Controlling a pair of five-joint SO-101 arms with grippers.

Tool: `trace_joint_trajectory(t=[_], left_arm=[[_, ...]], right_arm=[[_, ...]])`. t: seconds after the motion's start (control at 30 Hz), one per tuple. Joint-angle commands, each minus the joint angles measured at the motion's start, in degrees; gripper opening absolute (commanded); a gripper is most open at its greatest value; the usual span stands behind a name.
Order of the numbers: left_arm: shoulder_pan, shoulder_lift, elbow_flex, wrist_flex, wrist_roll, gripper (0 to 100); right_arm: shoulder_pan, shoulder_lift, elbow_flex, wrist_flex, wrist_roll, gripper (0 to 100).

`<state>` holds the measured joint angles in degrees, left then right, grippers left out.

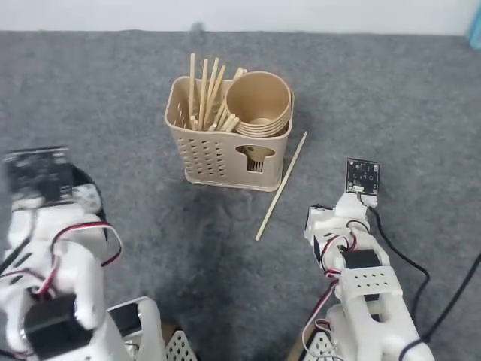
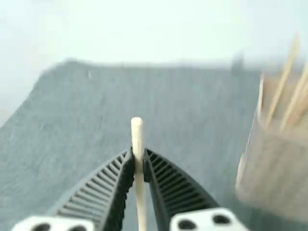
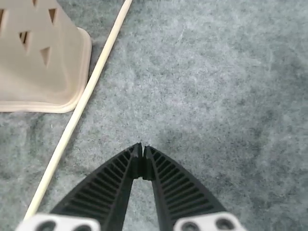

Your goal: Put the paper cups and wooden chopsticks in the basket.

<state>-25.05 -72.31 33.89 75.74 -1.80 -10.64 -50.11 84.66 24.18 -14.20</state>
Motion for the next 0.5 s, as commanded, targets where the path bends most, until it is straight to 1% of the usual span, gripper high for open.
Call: trace_joint_trajectory(t=[0.0, 0.1, 0.17, 0.27, 0.33, 0.47], left_arm=[[0.1, -0.4, -2.7, -9.1, 8.7, 3], [0.1, 0.0, -2.5, -18.9, 15.2, 3], [0.1, 0.1, -2.5, -25.1, 17.8, 3], [0.6, 0.1, -2.5, -34.3, 18.3, 3], [3.3, 0.2, -2.4, -40.0, 18.3, 3], [9.4, 0.2, -2.4, -49.0, 18.3, 1]], right_arm=[[-0.3, 0.1, -1.4, -0.7, -0.1, 0.9], [-0.2, 0.1, -1.4, -0.9, -0.1, 0.9], [-0.2, 0.1, -1.4, -0.9, -0.1, 0.9], [-0.2, 0.1, -1.4, -1.0, -0.1, 0.9], [-0.2, 0.1, -1.4, -1.0, -0.1, 0.9], [-0.2, 0.1, -1.4, -1.0, -0.1, 0.9]])
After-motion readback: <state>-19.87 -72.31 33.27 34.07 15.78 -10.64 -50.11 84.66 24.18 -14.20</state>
